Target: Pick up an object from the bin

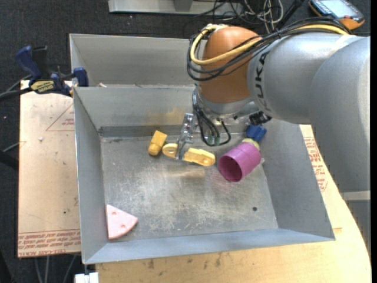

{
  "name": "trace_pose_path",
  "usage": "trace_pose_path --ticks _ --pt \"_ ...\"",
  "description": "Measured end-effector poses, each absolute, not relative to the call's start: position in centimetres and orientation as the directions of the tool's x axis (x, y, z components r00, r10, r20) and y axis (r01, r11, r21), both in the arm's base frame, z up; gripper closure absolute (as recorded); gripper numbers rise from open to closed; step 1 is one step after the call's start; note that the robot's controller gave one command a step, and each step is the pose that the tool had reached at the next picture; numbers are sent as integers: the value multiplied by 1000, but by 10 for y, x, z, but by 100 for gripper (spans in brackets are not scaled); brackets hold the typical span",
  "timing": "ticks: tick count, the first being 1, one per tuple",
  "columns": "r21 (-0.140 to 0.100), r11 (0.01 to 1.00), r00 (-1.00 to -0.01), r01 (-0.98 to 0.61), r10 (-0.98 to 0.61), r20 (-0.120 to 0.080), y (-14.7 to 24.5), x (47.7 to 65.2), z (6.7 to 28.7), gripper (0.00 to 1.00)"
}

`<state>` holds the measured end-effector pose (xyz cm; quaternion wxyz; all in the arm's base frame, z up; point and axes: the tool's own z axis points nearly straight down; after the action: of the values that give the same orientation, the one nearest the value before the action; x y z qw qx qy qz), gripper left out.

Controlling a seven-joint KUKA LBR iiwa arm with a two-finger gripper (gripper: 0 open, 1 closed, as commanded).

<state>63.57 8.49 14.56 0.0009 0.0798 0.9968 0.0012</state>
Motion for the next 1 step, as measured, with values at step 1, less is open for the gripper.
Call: trace_pose_path --ticks 1 --pt "4 988 -988 156 156 -14 82 639 116 100"
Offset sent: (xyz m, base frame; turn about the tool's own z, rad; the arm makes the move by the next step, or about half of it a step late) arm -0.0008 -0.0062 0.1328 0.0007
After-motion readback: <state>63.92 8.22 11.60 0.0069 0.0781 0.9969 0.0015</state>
